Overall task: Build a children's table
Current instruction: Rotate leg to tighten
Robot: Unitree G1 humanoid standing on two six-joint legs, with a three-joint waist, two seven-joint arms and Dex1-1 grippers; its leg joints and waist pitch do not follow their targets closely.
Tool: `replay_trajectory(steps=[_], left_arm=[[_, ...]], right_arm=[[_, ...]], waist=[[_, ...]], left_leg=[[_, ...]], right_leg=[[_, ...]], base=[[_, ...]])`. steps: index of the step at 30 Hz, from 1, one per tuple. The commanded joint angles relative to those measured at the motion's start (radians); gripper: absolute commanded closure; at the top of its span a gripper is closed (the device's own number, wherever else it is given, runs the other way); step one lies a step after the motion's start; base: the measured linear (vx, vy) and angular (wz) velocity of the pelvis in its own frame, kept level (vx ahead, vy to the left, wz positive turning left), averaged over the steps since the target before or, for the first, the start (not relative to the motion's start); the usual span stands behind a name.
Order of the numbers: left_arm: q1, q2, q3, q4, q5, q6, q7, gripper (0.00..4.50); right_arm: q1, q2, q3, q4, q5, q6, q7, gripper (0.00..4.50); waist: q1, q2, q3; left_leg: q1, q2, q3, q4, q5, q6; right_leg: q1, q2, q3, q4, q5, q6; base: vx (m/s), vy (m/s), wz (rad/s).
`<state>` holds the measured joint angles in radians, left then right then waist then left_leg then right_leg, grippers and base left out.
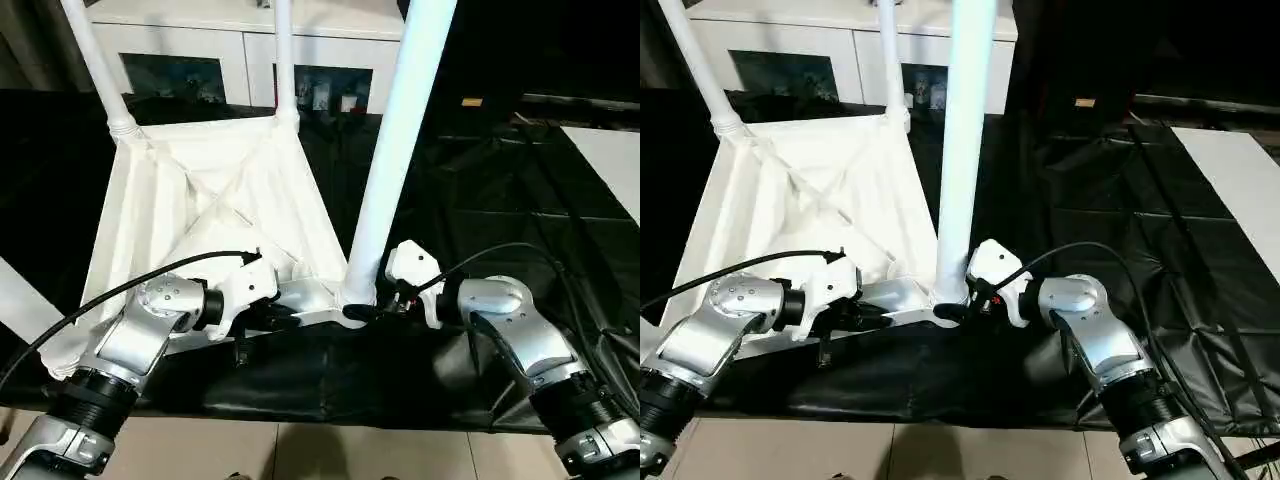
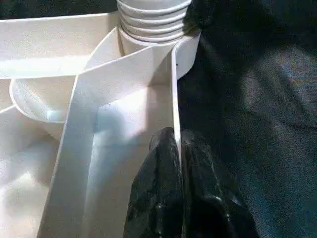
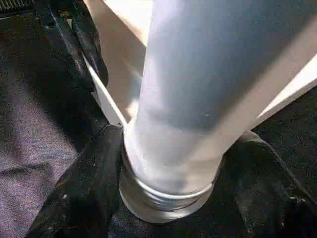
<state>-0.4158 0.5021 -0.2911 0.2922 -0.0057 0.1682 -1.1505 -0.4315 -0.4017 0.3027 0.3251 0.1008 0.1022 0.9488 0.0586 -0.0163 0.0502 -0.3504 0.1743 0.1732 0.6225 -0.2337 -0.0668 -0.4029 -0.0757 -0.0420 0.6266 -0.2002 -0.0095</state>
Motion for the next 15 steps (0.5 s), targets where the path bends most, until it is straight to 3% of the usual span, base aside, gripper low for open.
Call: replay_trajectory(steps=[1, 5, 8, 13, 15], left_arm=[[-0.008, 0.001, -0.026, 0.008, -0.003, -0.014, -0.028, 4.5], [-0.007, -0.004, -0.028, 0.015, 0.005, -0.002, -0.014, 4.5], [-0.019, -0.029, -0.021, 0.045, 0.021, -0.003, 0.038, 4.5], [-0.091, -0.156, 0.02, 0.16, 0.052, 0.028, 0.26, 4.5], [-0.104, -0.181, 0.023, 0.167, 0.057, 0.049, 0.297, 4.5]], right_arm=[[-0.003, 0.009, -0.006, 0.016, 0.004, -0.005, 0.015, 1.74], [0.015, 0.04, -0.019, 0.033, 0.015, -0.006, -0.014, 1.75], [0.023, 0.086, -0.046, 0.07, 0.008, -0.018, -0.106, 1.75], [0.015, 0.242, -0.123, 0.175, -0.028, -0.041, -0.441, 1.75], [0.005, 0.283, -0.144, 0.197, -0.044, -0.05, -0.539, 1.76]], waist=[[0.001, -0.003, -0.06], [0.0, -0.003, -0.059], [-0.002, -0.002, -0.055], [-0.008, -0.004, -0.05], [-0.011, -0.005, -0.047]], left_leg=[[-0.001, 0.052, -0.012, -0.081, -0.043, 0.087], [-0.002, 0.052, -0.011, -0.081, -0.048, 0.087], [0.0, 0.052, -0.013, -0.087, -0.096, 0.062], [0.007, 0.048, -0.015, -0.095, -0.201, -0.003], [0.002, 0.047, -0.021, -0.101, -0.226, -0.019]], right_leg=[[0.055, -0.067, 0.045, -0.054, -0.024, -0.286], [0.054, -0.068, 0.046, -0.055, -0.028, -0.29], [0.051, -0.069, 0.046, -0.064, -0.094, -0.279], [0.043, -0.07, 0.048, -0.087, -0.301, -0.214], [0.041, -0.071, 0.046, -0.094, -0.384, -0.171]], base=[[0.0, 0.0, 0.0], [0.0, 0.0, 0.0], [0.0, 0.0, 0.0], [0.0, 0.0, 0.0], [0.0, 0.0, 0.0]])
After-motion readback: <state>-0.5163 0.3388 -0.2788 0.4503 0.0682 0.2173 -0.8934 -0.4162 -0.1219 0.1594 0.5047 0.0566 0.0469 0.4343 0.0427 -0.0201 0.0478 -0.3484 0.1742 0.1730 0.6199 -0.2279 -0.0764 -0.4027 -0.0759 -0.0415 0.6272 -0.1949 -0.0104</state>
